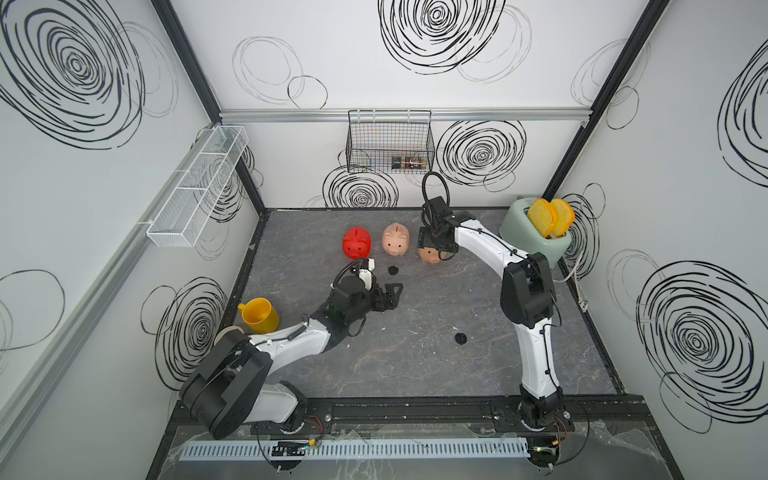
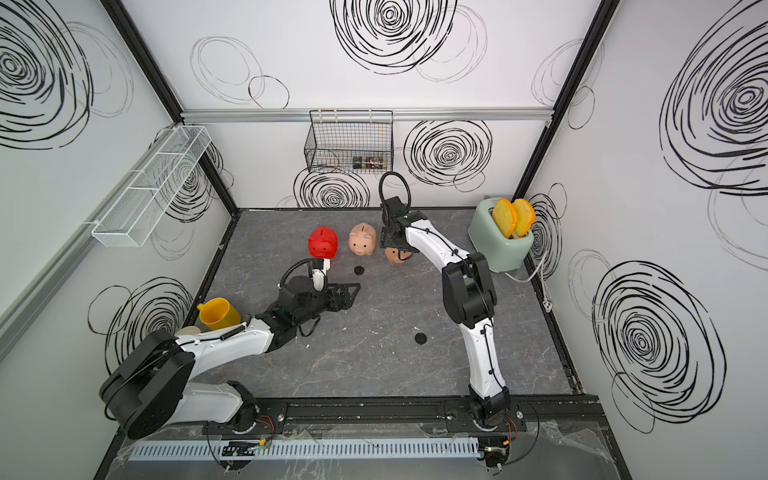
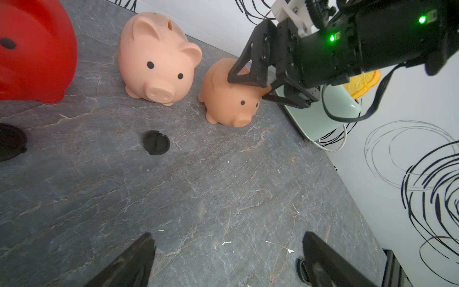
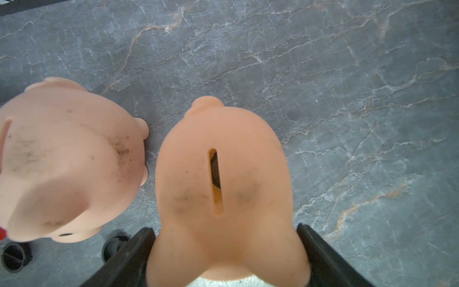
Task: Open piggy banks
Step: Move the piggy bank to the center of the board.
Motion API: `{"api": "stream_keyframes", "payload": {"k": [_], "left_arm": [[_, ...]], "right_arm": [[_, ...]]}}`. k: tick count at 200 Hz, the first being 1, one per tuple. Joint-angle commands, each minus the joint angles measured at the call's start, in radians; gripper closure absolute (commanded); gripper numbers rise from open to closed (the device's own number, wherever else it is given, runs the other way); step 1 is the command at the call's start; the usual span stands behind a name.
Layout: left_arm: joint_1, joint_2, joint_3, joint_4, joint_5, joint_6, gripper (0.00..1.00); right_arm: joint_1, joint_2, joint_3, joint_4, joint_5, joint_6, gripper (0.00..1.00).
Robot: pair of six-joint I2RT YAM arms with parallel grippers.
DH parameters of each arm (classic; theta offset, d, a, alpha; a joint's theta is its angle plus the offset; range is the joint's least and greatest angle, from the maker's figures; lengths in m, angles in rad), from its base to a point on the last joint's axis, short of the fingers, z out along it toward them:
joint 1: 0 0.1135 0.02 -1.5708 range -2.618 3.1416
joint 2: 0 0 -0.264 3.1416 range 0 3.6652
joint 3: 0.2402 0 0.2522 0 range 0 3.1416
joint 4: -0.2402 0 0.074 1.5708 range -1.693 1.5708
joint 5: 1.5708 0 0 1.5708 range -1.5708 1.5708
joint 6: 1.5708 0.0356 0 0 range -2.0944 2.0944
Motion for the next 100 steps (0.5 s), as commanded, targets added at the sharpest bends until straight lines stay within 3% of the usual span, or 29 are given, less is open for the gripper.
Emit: {"api": "stream_keyframes", "payload": {"k": [1,100], "left_arm": [[0.0,-0.004,-0.003,0.035,-0.02,0.022,0.04],[0.0,-0.018,-0.024,0.025,-0.018,0.038,0.04]], "right_arm": [[-0.017,0.062,0.028,-0.055,-0.008,-0.016,0.22],[-0.016,0.12,0.119,-0.087,-0.019,-0.022,0.18]]}}
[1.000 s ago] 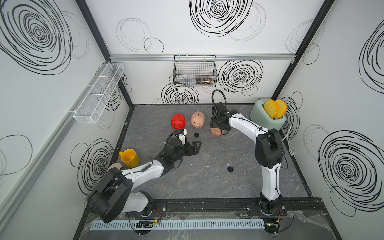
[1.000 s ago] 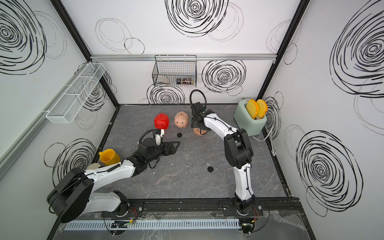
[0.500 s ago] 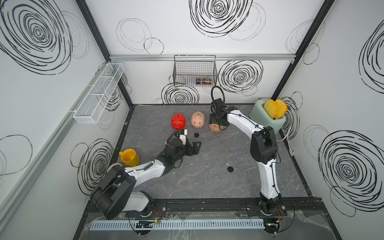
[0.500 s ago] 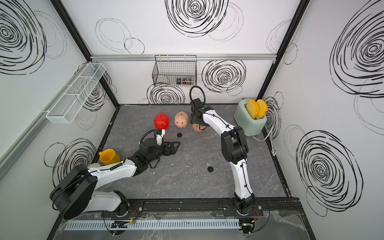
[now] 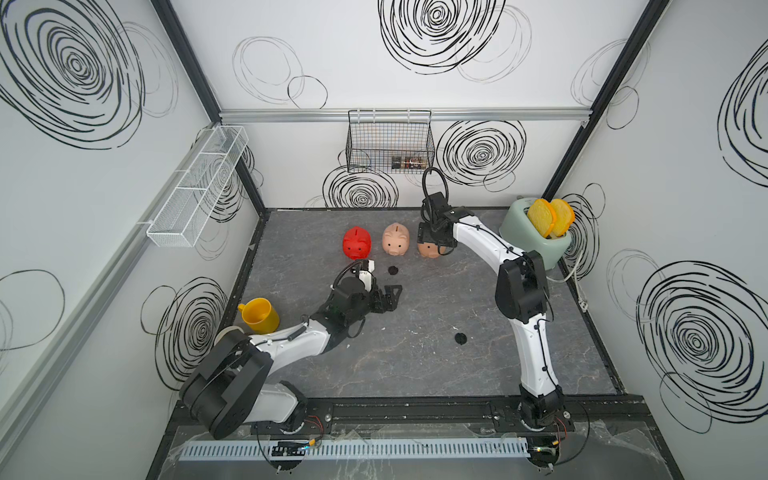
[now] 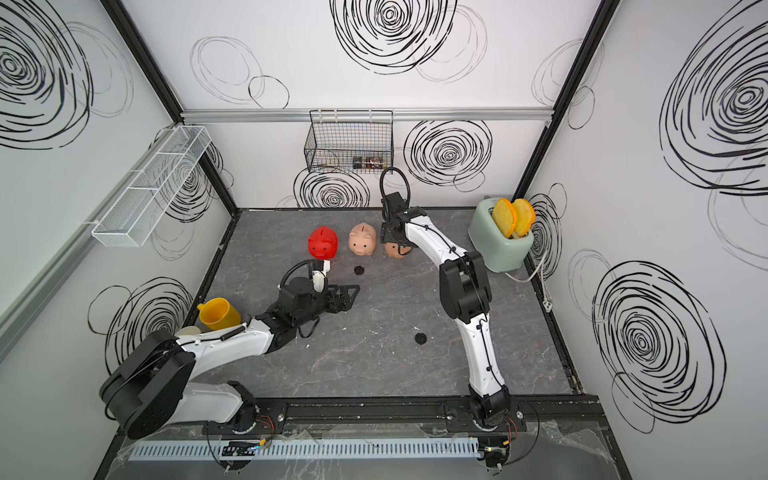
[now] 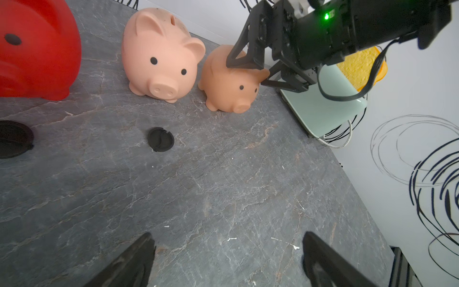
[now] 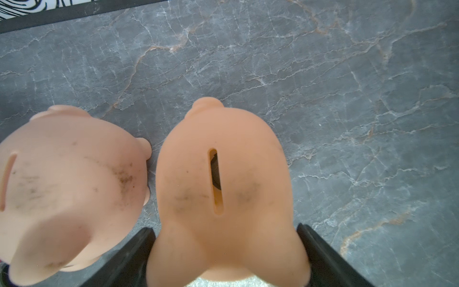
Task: Open piggy banks
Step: Move the piggy bank to the center of the board.
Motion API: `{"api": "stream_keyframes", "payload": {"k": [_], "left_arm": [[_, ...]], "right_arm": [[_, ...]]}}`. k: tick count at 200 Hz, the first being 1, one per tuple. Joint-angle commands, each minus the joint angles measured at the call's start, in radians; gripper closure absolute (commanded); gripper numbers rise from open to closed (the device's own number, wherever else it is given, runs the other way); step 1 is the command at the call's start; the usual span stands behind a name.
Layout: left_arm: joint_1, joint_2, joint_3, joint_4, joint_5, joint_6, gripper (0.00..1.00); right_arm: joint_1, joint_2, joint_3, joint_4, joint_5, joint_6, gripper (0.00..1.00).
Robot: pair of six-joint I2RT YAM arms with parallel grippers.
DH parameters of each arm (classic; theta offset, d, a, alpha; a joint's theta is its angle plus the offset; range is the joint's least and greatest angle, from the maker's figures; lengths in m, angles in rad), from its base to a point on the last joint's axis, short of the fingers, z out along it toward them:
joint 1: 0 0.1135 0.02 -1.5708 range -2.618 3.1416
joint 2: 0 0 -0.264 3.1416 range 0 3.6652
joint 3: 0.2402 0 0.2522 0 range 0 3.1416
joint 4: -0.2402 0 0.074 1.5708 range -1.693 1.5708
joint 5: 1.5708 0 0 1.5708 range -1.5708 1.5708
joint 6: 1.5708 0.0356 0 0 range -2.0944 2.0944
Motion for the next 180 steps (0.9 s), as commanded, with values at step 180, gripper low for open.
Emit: {"api": "stream_keyframes", "payload": {"k": [180], "left_arm": [[-0.103,-0.204,-0.062,-0.078,-0.119,0.011,0.04]], "right_arm": [[0.003,-0.439,-0.422,0.214,-0.137,-0.067,0.02]]}}
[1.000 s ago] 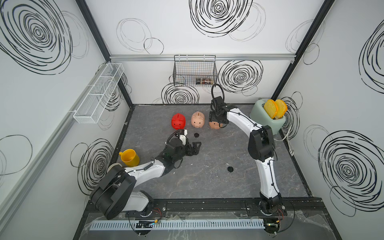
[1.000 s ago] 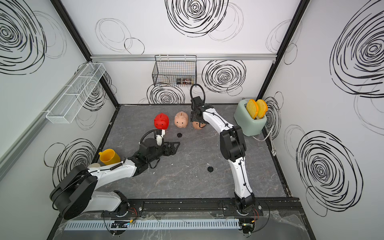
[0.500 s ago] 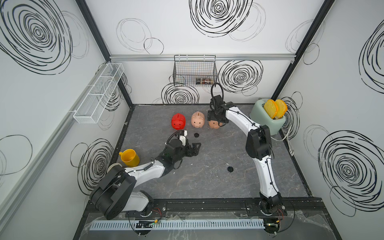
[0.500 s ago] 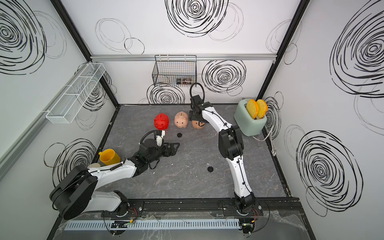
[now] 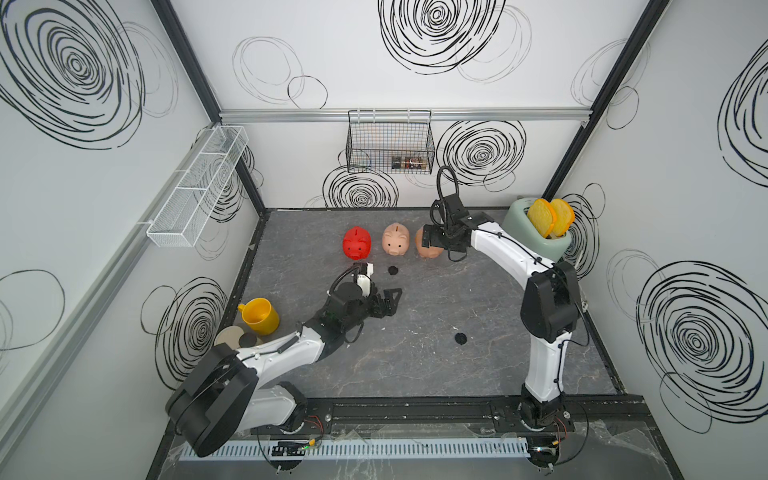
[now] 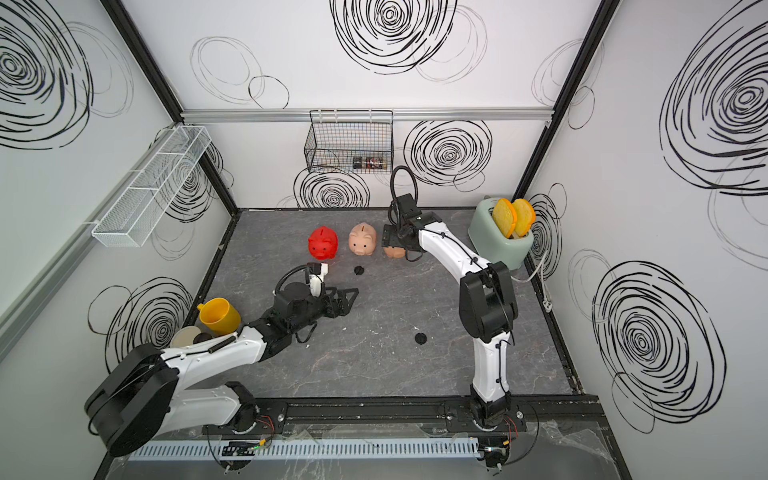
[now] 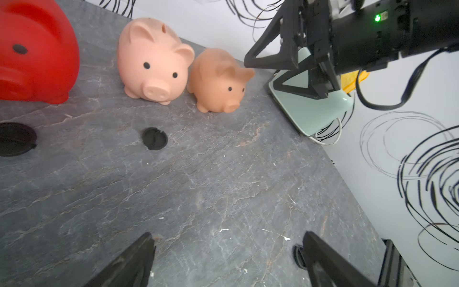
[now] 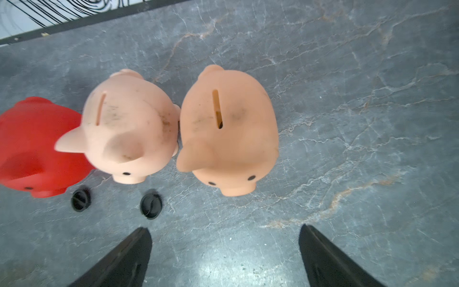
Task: Open piggy banks
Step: Move the piggy bank to the center of the board, then pick up the lid from the center of the board.
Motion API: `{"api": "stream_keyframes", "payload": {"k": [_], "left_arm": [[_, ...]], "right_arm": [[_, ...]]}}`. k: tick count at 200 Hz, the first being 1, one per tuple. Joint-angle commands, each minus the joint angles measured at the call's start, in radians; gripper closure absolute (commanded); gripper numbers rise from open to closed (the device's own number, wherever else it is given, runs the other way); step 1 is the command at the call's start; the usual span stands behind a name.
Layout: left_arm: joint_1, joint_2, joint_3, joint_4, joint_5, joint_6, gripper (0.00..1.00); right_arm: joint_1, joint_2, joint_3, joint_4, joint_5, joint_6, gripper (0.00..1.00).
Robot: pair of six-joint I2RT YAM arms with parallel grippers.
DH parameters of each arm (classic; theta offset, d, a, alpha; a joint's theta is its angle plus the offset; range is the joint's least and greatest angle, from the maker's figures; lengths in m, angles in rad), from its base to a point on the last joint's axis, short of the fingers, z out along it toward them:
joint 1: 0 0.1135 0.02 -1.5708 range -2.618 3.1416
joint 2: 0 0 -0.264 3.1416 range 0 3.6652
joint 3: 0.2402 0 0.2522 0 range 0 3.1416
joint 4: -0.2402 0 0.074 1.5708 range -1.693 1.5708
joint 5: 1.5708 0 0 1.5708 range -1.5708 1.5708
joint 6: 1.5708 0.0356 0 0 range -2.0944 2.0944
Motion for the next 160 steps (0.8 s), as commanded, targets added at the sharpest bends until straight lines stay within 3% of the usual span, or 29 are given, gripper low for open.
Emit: {"api": "stream_keyframes", "payload": {"k": [1,36,71,117,160], "left_arm": [[-0.047,-0.066,-0.018,-0.037,-0.08,0.008,0.04],[-0.148,-0.098,-0.043,-0.059,-0.128,-0.001,0.04],[-0.256,-0.121,-0.078,-0.054,-0.166,-0.025,0.04],[-0.391,-0.118,-0.123,-0.024,-0.227,-0.074,0.04],[-0.47,-0.018,-0.159,0.208,-0.169,-0.095,0.04]], "right_arm": [[0.003,-0.112,-0.087,0.09,-0.012,-0.027,0.02],[0.018,-0.273,-0.292,0.1,-0.077,-0.019,0.02],[0.069,-0.437,-0.503,0.064,-0.046,0.04,0.0],[0.147,-0.616,-0.741,-0.051,0.02,0.166,0.08],[0.166,-0.737,-0.906,-0.114,-0.048,0.25,0.21]]}}
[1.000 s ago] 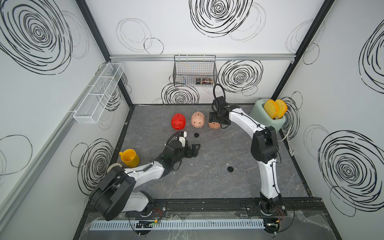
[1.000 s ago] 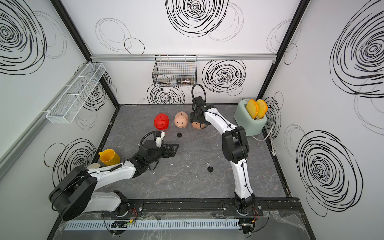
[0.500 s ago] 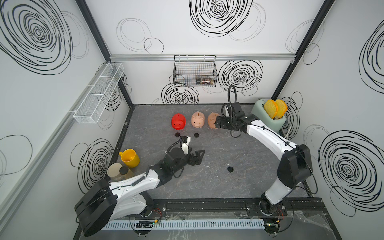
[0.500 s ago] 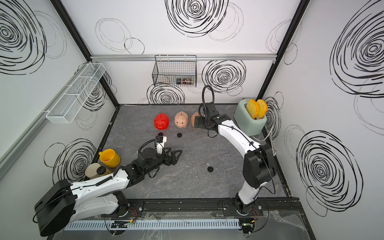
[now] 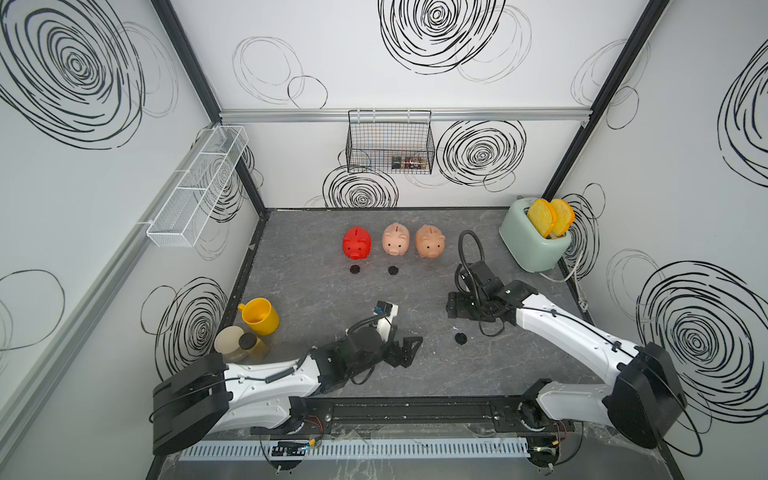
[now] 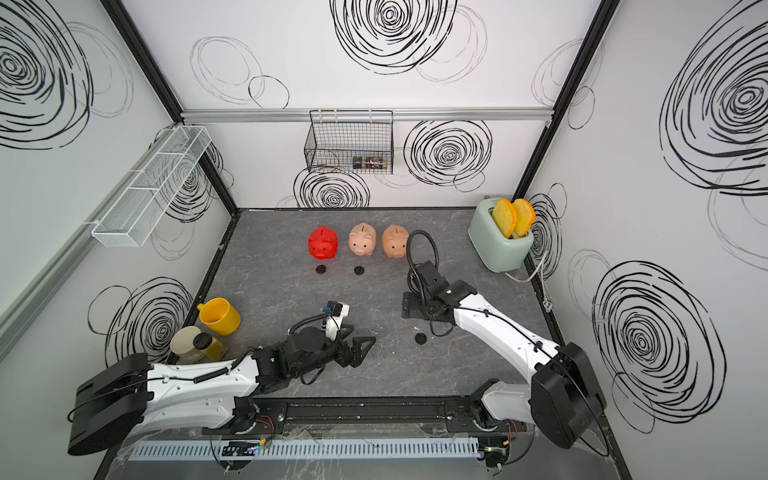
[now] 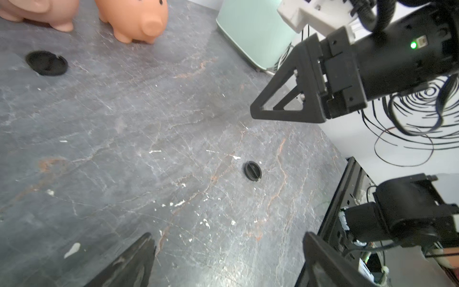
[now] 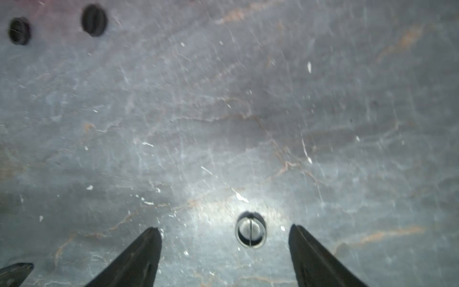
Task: Open piggy banks
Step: Pick up the lid from the center of the board.
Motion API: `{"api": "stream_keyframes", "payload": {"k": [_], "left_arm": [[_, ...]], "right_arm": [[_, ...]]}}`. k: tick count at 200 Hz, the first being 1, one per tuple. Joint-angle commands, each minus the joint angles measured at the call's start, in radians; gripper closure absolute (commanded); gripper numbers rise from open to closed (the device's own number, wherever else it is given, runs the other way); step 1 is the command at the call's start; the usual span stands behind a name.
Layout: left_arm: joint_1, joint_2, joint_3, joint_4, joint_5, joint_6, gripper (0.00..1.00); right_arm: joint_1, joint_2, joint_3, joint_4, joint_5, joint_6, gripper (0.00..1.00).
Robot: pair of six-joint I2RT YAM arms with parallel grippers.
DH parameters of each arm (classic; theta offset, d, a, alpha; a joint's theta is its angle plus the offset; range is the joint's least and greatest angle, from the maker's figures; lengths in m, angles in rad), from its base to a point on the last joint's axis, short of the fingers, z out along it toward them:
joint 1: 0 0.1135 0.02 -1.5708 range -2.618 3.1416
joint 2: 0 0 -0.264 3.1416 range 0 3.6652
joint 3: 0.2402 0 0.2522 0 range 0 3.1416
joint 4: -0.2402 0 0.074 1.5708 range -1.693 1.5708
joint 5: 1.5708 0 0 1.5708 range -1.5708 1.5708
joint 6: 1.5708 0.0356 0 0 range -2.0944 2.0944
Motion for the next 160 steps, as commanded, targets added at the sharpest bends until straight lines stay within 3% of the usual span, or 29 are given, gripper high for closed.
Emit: {"api": "stream_keyframes", "payload": {"k": [1,43,81,160], "left_arm": [[-0.033,0.062,-0.007,0.183,0.02,-0.026,0.04],[-0.092,0.192,0.053,0.206,0.033,-0.012,0.04],[-0.092,0.269,0.058,0.283,0.07,-0.05,0.04],[-0.09,0.31,0.056,0.342,0.071,-0.083,0.04]], "right_arm": [[0.009,-0.052,-0.062,-0.071,-0.032,0.073,0.21],[0.014,-0.064,-0.153,-0.021,-0.082,0.072,0.48],[0.015,0.028,-0.111,-0.002,-0.09,0.01,0.66],[0.036,0.126,-0.068,0.015,-0.094,-0.01,0.78]]}}
